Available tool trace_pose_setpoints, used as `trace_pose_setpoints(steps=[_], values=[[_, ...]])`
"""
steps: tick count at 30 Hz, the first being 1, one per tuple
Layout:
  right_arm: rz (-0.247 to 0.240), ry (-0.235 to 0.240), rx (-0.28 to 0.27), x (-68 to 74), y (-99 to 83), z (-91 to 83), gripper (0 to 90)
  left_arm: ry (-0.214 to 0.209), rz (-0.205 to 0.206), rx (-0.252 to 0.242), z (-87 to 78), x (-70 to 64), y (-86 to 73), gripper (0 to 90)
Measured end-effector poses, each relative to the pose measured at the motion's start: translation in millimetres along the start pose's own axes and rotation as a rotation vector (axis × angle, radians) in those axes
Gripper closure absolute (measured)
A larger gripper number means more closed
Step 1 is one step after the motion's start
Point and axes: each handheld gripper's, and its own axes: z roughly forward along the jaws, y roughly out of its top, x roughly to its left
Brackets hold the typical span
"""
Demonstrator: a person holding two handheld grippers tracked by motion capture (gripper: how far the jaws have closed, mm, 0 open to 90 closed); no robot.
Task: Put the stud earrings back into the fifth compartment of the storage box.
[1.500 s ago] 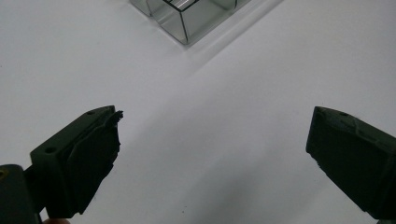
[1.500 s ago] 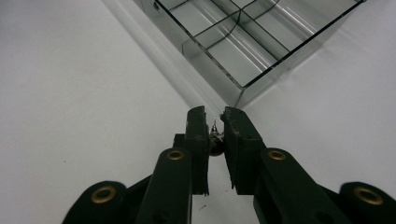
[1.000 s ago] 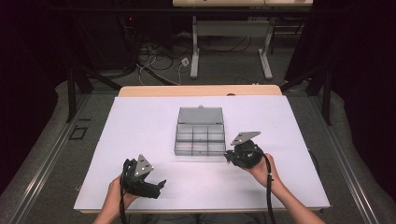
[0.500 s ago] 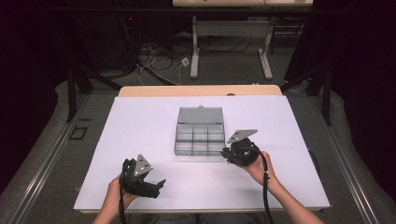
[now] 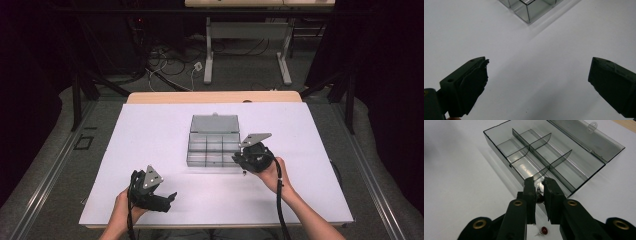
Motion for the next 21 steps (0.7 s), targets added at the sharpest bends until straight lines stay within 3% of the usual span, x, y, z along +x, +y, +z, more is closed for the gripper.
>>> trace_pose_setpoints(steps=[21], values=[[-0.015, 0.001, 0.005, 2.5, 13.8, 16.8, 80.8, 0.001, -0.012, 0.000, -0.9, 0.3, -0.9, 3.0]])
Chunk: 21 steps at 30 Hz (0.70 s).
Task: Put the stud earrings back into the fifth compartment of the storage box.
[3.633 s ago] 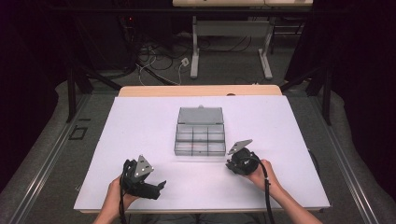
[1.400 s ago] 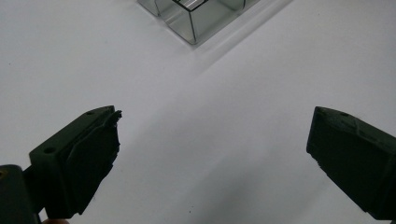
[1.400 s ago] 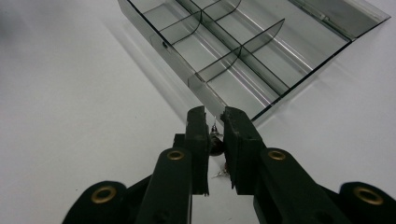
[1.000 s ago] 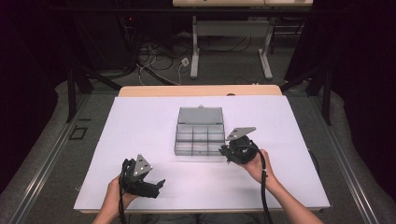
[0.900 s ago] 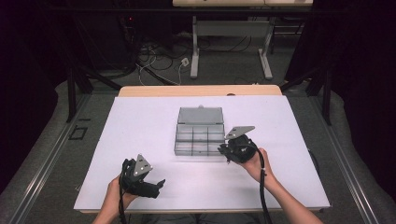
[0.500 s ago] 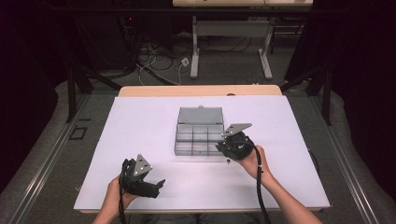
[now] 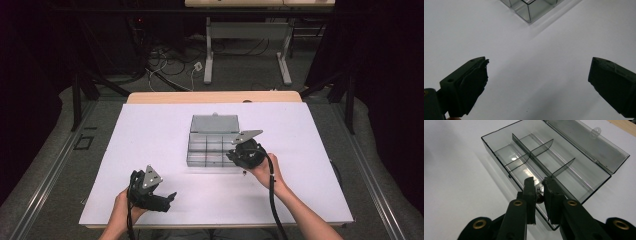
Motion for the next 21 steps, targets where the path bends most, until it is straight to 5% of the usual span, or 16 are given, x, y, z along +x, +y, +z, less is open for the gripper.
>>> trace_pose_setpoints(steps=[21], values=[[-0.014, -0.019, 0.004, -2.1, 12.5, 15.4, 80.7, 0.000, 0.008, 0.010, 2.2, 1.6, -0.4, 3.0]])
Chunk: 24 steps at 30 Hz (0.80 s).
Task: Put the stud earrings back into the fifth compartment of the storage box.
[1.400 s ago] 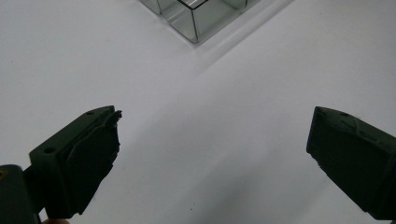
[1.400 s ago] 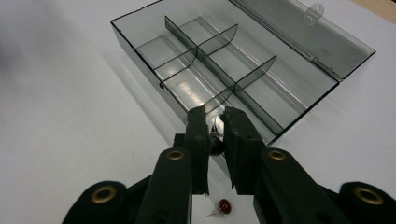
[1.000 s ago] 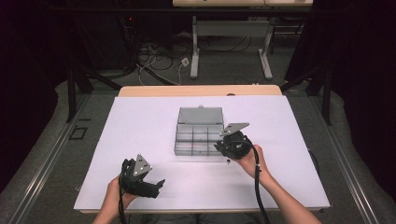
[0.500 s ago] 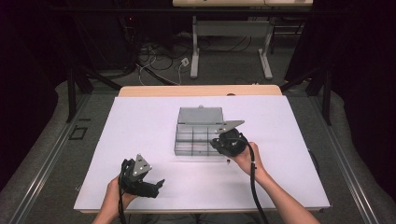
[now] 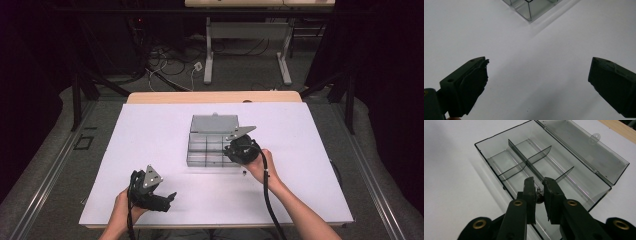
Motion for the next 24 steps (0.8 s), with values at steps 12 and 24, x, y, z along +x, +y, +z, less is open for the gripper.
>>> trace_pose_setpoints(steps=[12, 24], values=[[-0.006, 0.001, 0.008, 2.8, 9.0, 12.8, 80.7, -0.008, -0.009, 0.005, 0.4, -0.8, -0.1, 3.0], [-0.011, -0.001, 0.026, 3.0, 16.5, 23.6, 80.7, 0.003, 0.000, -0.001, 0.0, -0.4, -0.2, 3.0]])
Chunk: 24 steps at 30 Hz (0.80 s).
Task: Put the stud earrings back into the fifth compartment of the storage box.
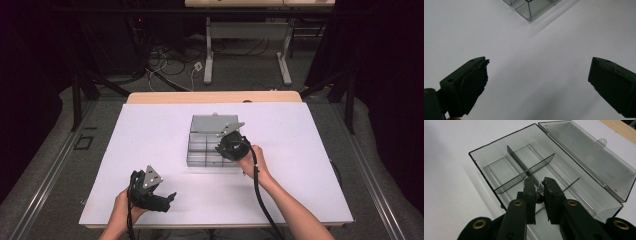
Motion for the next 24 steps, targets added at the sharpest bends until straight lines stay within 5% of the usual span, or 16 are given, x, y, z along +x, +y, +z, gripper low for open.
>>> trace_pose_setpoints(steps=[24], values=[[0.004, -0.033, 0.098, -5.3, 0.5, 22.4, 80.6, -0.009, -0.003, 0.009, 0.2, 0.1, -0.3, 3.1]])
